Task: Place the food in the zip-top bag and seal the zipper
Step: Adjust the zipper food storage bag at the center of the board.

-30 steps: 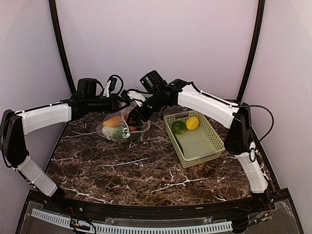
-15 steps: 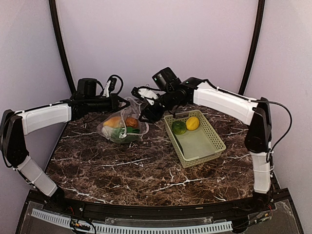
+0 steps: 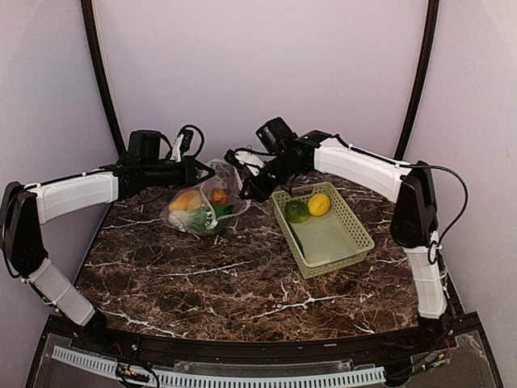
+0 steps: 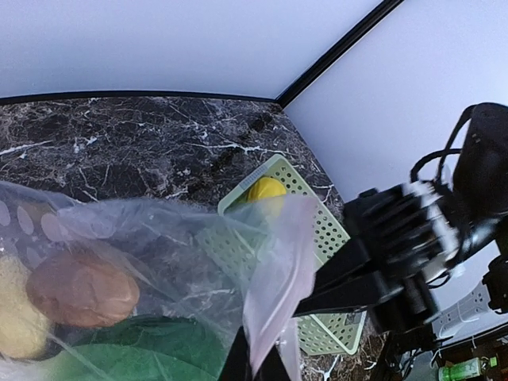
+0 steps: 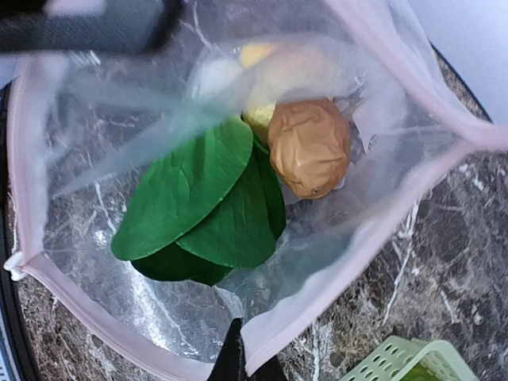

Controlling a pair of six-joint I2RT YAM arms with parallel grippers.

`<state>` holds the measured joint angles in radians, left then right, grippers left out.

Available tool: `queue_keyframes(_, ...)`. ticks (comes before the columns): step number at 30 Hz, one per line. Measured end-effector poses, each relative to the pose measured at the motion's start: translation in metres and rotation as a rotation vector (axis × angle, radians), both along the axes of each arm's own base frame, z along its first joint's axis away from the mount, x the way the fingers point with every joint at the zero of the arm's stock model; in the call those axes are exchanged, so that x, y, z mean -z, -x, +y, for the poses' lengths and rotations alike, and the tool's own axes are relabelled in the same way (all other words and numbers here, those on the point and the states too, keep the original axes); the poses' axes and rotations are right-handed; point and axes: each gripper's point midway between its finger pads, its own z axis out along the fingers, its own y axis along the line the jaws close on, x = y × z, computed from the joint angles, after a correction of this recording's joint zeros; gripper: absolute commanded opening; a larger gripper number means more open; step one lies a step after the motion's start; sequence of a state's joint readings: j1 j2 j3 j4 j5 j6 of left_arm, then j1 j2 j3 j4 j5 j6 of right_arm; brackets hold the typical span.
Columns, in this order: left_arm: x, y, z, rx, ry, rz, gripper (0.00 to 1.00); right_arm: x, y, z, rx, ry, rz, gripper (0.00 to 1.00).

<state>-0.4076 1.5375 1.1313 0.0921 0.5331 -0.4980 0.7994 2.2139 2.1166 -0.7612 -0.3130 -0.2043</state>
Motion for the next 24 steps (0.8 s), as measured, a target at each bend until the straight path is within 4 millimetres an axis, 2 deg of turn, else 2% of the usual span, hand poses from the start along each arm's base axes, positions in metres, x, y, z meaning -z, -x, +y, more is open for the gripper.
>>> queue_keyframes(6,0.005,-0.002,0.004,-0.014,-0.024,0.003,0.01,-0.076,0.006,0.001,-0.048,-0.132,-0.09,0.0)
queue_keyframes(8,0.005,-0.002,0.005,-0.018,-0.027,0.0,0.01,-0.09,0.006,0.002,-0.055,-0.157,-0.111,0.0)
queue_keyframes(15,0.003,-0.009,0.015,-0.052,-0.091,-0.016,0.01,-0.083,0.018,0.002,-0.092,-0.154,-0.053,0.0)
queue_keyframes(17,-0.012,-0.013,0.017,-0.067,-0.117,-0.026,0.01,-0.087,0.019,0.001,-0.1,-0.154,-0.056,0.0)
queue_keyframes(19,-0.043,-0.017,0.018,-0.078,-0.118,-0.066,0.01,-0.097,0.019,0.001,-0.108,-0.167,-0.08,0.0)
queue_keyframes(21,-0.083,-0.021,0.02,-0.098,-0.109,-0.139,0.01,-0.109,0.02,0.001,-0.113,-0.185,-0.105,0.0)
queue_keyframes(24,-0.124,-0.014,0.029,-0.127,-0.113,-0.215,0.01,-0.13,0.024,0.0,-0.127,-0.225,-0.13,0.01)
